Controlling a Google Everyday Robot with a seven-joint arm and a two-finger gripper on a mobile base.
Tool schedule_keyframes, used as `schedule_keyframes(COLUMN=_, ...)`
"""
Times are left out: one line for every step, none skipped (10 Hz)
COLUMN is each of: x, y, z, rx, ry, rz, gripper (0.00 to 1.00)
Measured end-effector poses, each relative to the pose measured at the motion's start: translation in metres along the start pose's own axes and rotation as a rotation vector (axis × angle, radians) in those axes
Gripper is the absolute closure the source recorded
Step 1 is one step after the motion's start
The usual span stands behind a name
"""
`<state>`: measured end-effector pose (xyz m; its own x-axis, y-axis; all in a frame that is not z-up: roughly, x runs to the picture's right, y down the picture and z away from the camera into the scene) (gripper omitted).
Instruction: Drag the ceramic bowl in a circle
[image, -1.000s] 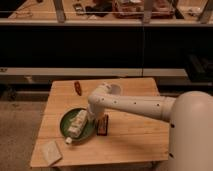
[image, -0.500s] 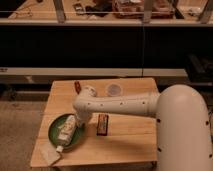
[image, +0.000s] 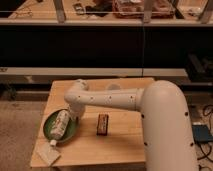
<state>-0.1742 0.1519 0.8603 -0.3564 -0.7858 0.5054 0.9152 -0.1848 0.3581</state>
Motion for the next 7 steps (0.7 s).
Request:
schedule_keyframes(x=0.008, y=0.005, z=0.000, rx=-0.005, ry=0.002, rz=0.015, gripper=0.83)
schedule_keyframes(x=0.016, y=0.014, z=0.000, rx=-0.005, ry=0.000, rz=0.043, gripper=0.83)
schedule_keyframes(x=0.027, y=0.027, z=-0.004, rx=0.000, ry=0.010, rz=0.078, gripper=0.83)
schedule_keyframes(x=0.035, y=0.037, z=-0.009, rx=0.003, ry=0.023, rz=0.100, gripper=0.83)
schedule_keyframes(x=0.039, y=0.047, z=-0.016, rx=0.009, ry=0.035, rz=0.122, gripper=0.83)
schedule_keyframes(x=0.042, y=0.059, z=-0.025, rx=0.009, ry=0.050, rz=0.140, gripper=0.83)
schedule_keyframes(x=0.039, y=0.071, z=-0.034, rx=0.001, ry=0.058, rz=0.151, gripper=0.83)
